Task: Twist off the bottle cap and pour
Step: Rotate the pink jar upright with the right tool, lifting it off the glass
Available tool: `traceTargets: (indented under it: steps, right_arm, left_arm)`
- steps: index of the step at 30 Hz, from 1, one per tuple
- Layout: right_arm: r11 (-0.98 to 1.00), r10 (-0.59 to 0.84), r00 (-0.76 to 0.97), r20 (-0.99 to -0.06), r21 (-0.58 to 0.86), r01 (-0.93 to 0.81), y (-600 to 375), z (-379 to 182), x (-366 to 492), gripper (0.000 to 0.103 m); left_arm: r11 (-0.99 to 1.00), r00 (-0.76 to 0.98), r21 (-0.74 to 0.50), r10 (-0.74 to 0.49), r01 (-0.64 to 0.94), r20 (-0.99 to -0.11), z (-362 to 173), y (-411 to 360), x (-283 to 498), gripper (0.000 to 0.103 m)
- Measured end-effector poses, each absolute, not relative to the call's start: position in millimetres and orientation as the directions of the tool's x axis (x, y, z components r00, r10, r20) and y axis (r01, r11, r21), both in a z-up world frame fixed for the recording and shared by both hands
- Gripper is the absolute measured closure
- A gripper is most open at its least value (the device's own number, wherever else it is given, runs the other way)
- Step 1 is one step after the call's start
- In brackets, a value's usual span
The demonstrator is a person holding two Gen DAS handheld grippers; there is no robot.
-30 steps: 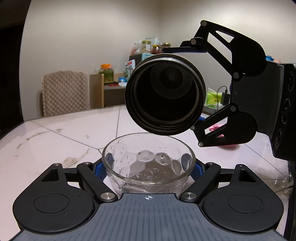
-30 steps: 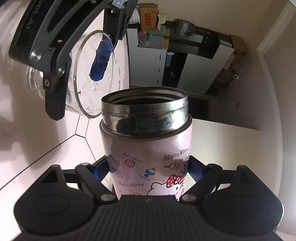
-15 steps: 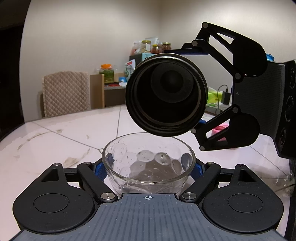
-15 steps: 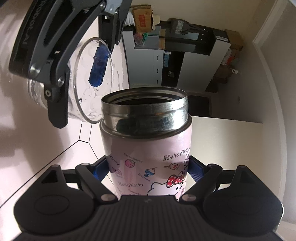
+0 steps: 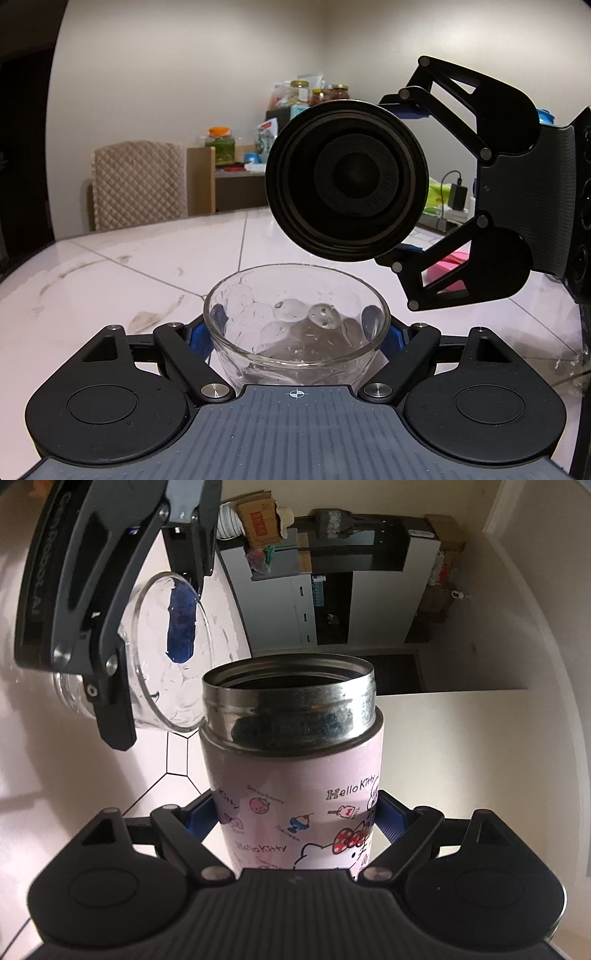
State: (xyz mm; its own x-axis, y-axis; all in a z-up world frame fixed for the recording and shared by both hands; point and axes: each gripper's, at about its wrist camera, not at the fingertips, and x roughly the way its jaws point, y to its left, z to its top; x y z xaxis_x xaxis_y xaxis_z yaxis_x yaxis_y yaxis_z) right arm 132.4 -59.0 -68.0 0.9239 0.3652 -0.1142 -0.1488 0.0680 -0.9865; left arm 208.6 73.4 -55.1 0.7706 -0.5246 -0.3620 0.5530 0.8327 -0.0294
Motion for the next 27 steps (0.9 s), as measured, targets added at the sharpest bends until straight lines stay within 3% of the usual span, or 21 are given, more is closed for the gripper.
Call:
traceTargets:
  steps: [27]
  right_arm:
    - [0.239, 0.353, 0.919, -0.178, -0.932, -0.273, -88.7, -35.0, 136.2, 0.015]
  left_arm:
    - [0.909, 0.841, -0.042, -0.401, 0.415, -0.364, -49.6, 61.4, 195.4, 0.015]
